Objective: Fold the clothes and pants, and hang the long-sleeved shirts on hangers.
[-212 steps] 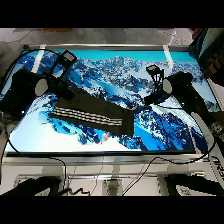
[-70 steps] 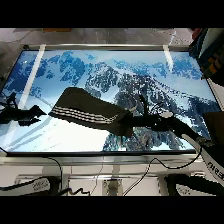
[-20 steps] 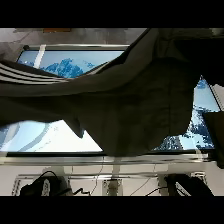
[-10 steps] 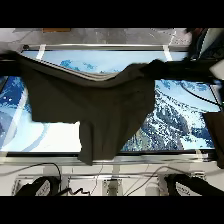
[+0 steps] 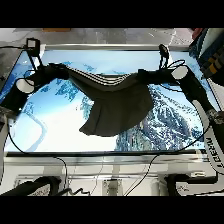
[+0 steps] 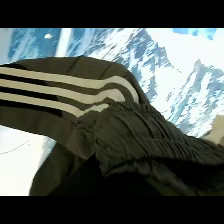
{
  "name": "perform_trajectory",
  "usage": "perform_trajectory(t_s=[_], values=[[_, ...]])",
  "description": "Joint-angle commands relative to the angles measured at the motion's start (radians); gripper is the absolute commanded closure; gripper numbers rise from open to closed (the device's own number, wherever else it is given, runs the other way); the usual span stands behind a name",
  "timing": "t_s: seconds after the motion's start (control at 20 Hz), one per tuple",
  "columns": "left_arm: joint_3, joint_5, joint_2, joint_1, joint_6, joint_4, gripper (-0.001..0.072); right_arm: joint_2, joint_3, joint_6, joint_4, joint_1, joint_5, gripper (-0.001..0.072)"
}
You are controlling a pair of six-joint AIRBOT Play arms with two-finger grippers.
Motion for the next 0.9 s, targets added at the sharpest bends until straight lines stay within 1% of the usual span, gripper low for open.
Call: perform_trajectory(t_s=[0.0, 0.05, 0.1, 0.2, 0.25, 0.35, 0.45, 0.6, 0.7, 0.75, 0.85], values=[[0.001, -0.156, -0.014, -0.011, -0.068, 0.023, 0.0709, -0.016, 0.000, 0.004, -0.142, -0.046, 0.060, 0.0689], [0.001, -0.248, -0.013, 0.000, -0.073, 0.023, 0.0709, -0.016, 0.000, 0.015, -0.181, -0.072, 0.118, 0.0689], [0.001, -0.333, -0.013, 0.011, -0.104, 0.023, 0.0709, -0.016, 0.000, 0.021, -0.225, -0.101, 0.185, 0.0689], [0.000, -0.514, -0.016, 0.022, -0.210, 0.023, 0.0709, -0.016, 0.000, 0.021, -0.285, -0.152, 0.314, 0.0690], [0.000, -0.598, -0.020, 0.021, -0.241, 0.023, 0.0708, -0.016, 0.000, 0.020, -0.296, -0.174, 0.377, 0.0690], [0.000, -0.762, -0.031, 0.006, -0.274, 0.022, 0.0709, -0.016, 0.000, 0.018, -0.308, -0.208, 0.516, 0.0689], [-0.002, -0.876, -0.050, -0.017, -0.278, 0.037, 0.0709, -0.018, -0.001, 0.016, -0.333, -0.223, 0.642, 0.0690], [-0.034, -0.901, -0.093, -0.075, -0.346, 0.120, 0.0709, -0.019, -0.019, 0.016, -0.364, -0.221, 0.786, 0.0690], [-0.045, -0.954, -0.137, -0.110, -0.373, 0.194, 0.0708, -0.019, -0.066, 0.015, -0.386, -0.222, 0.866, 0.0690], [-0.045, -0.977, -0.161, -0.122, -0.381, 0.224, 0.0708, -0.018, -0.102, 0.016, -0.405, -0.222, 0.889, 0.0690], [-0.045, -0.969, -0.195, -0.130, -0.381, 0.239, 0.0708, -0.018, -0.192, 0.016, -0.414, -0.222, 0.894, 0.0689]])
